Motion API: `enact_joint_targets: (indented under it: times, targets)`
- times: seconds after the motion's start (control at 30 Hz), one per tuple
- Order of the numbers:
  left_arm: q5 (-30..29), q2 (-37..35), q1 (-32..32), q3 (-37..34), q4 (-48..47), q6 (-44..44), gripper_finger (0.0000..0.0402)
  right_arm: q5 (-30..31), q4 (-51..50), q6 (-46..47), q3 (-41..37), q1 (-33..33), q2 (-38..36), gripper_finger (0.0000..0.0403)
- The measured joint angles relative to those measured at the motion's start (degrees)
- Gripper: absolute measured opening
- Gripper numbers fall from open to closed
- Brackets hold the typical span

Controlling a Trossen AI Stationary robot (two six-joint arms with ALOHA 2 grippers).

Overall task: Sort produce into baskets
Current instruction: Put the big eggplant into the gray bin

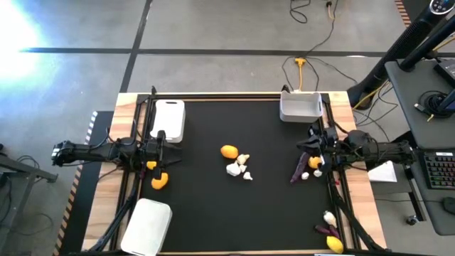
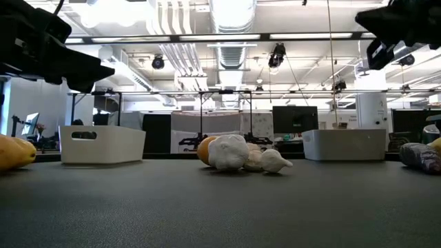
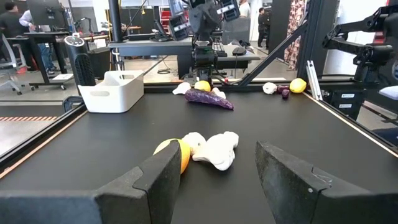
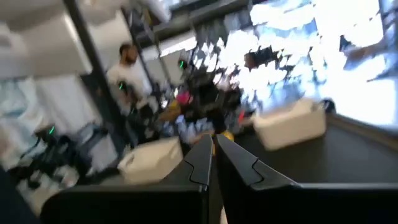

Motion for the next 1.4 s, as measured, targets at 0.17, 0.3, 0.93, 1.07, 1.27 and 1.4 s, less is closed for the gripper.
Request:
enact_joint_targets:
  times: [0.17, 0.3, 0.93, 1.07, 1.27, 1.4]
  targets:
    - [-0.02, -0.01, 0.01, 0.00, 0.00, -0.01, 0.0190, -2.30, 1.65, 2.90, -0.02, 0.20, 2.93, 0.0013]
    - [-0.02, 0.00, 0.00, 0.00, -0.02, 0.00, 0.0190, -13.59, 3.53, 2.69, -0.30, 3.15, 9.05, 0.0013]
    - [-0.01, 0.00, 0.01, 0.00, -0.01, -0.01, 0.0190, -6.70, -53.28, -5.37, 33.71, 17.18, 53.40, 0.0155]
    - [-0.02, 0.00, 0.00, 0.00, 0.00, -0.02, 0.0190, 0.01, -65.34, -10.65, 39.88, 17.16, 60.45, 0.0202]
    - [0.00, -0.02, 0.02, 0.00, 0.00, -0.02, 0.0190, 2.46, -68.49, -24.46, 39.57, 17.00, 67.62, 0.0223]
    - [-0.01, -0.02, 0.02, 0.00, -0.01, -0.01, 0.0190, 3.39, -70.11, -26.90, 39.43, 16.98, 72.23, 0.0224]
